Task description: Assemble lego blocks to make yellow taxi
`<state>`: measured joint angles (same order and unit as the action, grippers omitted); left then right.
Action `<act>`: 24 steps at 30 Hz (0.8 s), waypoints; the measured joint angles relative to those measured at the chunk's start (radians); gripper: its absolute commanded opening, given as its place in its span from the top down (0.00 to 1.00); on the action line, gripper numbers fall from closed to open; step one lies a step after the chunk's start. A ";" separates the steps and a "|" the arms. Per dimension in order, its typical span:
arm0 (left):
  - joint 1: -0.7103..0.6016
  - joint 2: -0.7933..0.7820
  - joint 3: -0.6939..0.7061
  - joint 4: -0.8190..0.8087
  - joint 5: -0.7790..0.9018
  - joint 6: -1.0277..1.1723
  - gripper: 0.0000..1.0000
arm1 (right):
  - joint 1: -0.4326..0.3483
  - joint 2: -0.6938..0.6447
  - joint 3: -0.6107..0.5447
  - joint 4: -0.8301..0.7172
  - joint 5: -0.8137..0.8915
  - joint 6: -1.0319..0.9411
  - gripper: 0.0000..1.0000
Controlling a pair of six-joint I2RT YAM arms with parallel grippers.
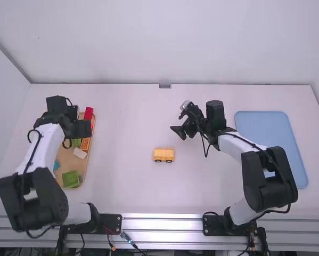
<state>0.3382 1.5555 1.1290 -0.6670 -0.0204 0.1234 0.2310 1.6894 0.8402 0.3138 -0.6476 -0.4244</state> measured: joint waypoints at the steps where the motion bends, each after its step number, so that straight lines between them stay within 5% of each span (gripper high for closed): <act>1: 0.003 0.020 0.013 -0.013 -0.001 0.005 0.16 | 0.000 0.000 0.000 0.000 0.000 0.000 0.01; 8: 0.013 0.250 0.117 -0.104 -0.018 0.049 0.41 | 0.000 0.000 0.000 0.001 0.000 0.006 0.01; 24: 0.016 0.275 0.053 -0.041 -0.018 0.079 0.43 | 0.000 0.000 0.000 0.017 0.001 0.007 0.01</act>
<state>0.3538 1.8301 1.1820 -0.7082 -0.0380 0.2028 0.2310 1.6890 0.8402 0.3309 -0.6468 -0.4175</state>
